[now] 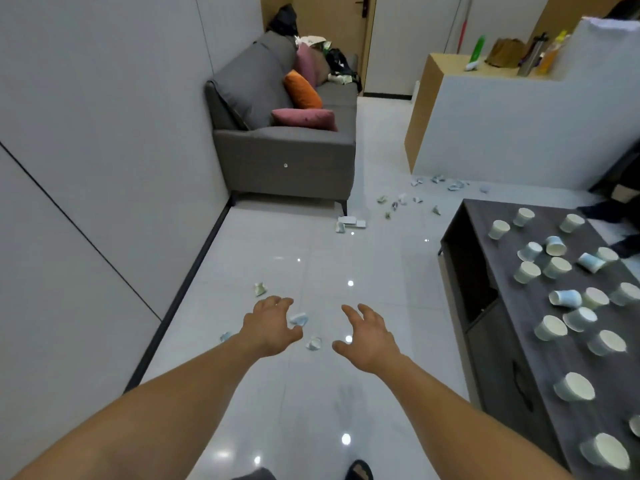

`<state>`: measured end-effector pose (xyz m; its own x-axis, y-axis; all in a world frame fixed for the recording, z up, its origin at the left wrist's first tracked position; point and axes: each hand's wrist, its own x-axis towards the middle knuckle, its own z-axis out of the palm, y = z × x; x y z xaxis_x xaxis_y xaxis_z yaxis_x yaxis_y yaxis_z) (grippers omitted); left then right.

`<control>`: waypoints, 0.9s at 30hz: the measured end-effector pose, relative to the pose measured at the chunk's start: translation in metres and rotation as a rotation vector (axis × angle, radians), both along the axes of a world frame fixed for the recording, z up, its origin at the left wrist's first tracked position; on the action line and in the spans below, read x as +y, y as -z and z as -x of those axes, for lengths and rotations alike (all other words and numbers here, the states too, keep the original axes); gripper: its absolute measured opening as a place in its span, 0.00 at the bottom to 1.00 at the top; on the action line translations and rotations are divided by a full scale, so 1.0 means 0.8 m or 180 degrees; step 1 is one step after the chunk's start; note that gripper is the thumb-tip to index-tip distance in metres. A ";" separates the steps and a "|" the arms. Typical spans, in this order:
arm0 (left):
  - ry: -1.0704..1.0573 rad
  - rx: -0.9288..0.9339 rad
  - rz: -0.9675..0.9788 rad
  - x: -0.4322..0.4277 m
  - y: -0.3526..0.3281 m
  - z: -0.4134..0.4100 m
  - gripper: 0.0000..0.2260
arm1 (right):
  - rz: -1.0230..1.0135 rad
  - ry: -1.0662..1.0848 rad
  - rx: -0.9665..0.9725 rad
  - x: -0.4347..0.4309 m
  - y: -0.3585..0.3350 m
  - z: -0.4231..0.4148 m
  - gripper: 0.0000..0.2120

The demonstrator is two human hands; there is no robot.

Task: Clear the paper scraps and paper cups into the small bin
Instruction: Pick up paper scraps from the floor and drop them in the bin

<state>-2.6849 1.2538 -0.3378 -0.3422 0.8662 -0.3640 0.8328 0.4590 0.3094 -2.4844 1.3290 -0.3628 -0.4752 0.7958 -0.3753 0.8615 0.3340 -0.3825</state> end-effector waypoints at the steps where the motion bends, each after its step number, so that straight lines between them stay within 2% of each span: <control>1: -0.0065 -0.0003 -0.0018 0.015 0.000 0.004 0.32 | 0.0011 -0.0061 -0.0027 0.021 -0.001 0.003 0.39; 8: -0.0351 -0.0013 0.0162 0.102 0.032 0.060 0.31 | 0.0100 -0.0539 -0.0299 0.139 0.021 0.071 0.38; 16: -0.0479 -0.0224 0.0609 0.217 0.132 0.175 0.32 | 0.0297 -0.0988 -0.0687 0.261 0.098 0.202 0.38; 21: -0.0786 -0.0513 0.0897 0.258 0.228 0.222 0.31 | 0.0549 -0.1291 -0.0891 0.326 0.200 0.270 0.37; 27: -0.1343 -0.0779 0.1215 0.279 0.385 0.257 0.30 | 0.0881 -0.1752 -0.1313 0.380 0.382 0.314 0.37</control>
<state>-2.8909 1.4773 -0.6456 -0.4942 0.4676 -0.7329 0.4811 0.8493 0.2173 -2.7357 1.6331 -0.6686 -0.5551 0.3335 -0.7620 0.6893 0.6972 -0.1969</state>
